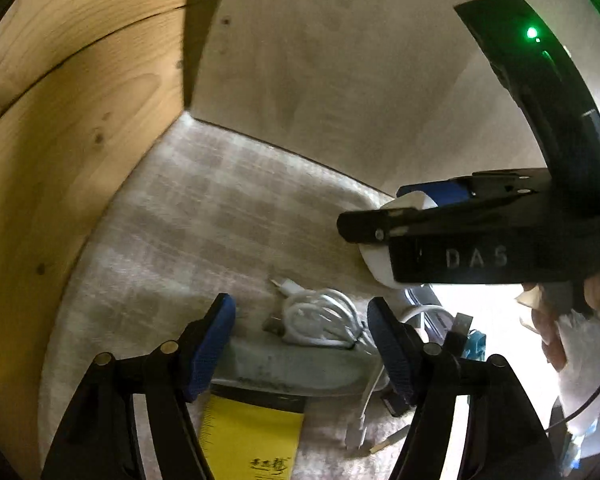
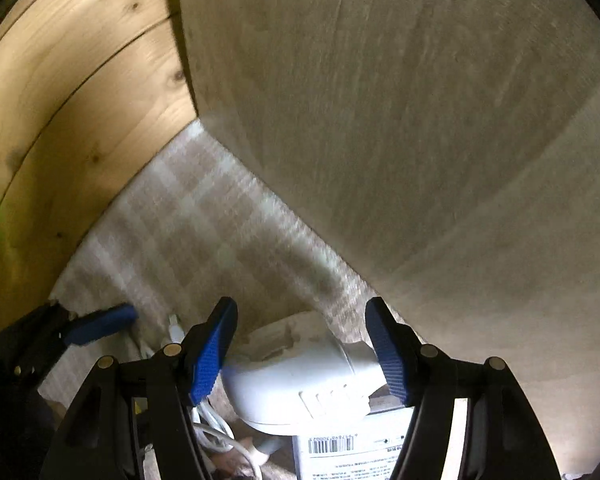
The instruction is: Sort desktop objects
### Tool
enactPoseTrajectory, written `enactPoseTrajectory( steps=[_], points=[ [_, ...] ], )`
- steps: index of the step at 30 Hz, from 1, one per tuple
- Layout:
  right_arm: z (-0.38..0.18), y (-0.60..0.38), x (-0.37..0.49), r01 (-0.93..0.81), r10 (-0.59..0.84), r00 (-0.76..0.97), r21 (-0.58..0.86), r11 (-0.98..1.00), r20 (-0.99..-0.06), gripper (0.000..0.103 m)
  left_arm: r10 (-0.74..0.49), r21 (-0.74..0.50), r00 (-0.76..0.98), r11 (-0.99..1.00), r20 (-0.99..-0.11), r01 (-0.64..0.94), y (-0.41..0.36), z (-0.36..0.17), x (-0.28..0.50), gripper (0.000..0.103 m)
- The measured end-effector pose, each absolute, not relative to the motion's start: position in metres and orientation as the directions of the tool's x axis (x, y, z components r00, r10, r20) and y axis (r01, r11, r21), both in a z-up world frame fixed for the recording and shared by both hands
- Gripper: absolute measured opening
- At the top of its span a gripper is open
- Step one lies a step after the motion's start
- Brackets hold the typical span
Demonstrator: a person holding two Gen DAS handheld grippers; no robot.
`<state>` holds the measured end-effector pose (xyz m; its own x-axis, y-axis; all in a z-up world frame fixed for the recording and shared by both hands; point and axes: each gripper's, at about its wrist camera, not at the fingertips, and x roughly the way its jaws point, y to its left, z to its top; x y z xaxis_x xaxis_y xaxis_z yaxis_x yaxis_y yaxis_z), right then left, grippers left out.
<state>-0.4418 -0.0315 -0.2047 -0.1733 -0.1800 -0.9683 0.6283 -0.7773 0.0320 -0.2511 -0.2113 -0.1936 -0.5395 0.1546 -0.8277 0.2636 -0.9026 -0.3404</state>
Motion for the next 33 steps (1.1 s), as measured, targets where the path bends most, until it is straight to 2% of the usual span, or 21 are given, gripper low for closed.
enactPoseTrajectory(
  steps=[6,12,26,33],
  points=[
    [-0.211,0.001,-0.423,0.618,-0.152,-0.134,0.037,-0.785,-0.979,0.061,0.21,-0.35,-0.52,-0.918,-0.828,0.187,-0.179,-0.196,-0.252,0.052],
    [-0.218,0.066,-0.398,0.558,-0.159,-0.108,0.073,-0.827,-0.981,0.059,0.267,-0.351,-0.479,-0.932,-0.836,0.094,-0.128,-0.198,-0.253,0.044],
    [-0.215,0.271,-0.289,0.344,-0.217,-0.131,0.161,-0.925,-0.967,0.057,0.344,-0.289,-0.346,-0.936,-0.873,-0.203,0.066,-0.198,-0.211,0.042],
    [-0.202,0.311,-0.233,0.276,-0.26,-0.115,0.22,-0.936,-0.959,0.057,0.36,-0.278,-0.282,-0.915,-0.889,-0.292,0.131,-0.194,-0.171,0.042]
  ],
)
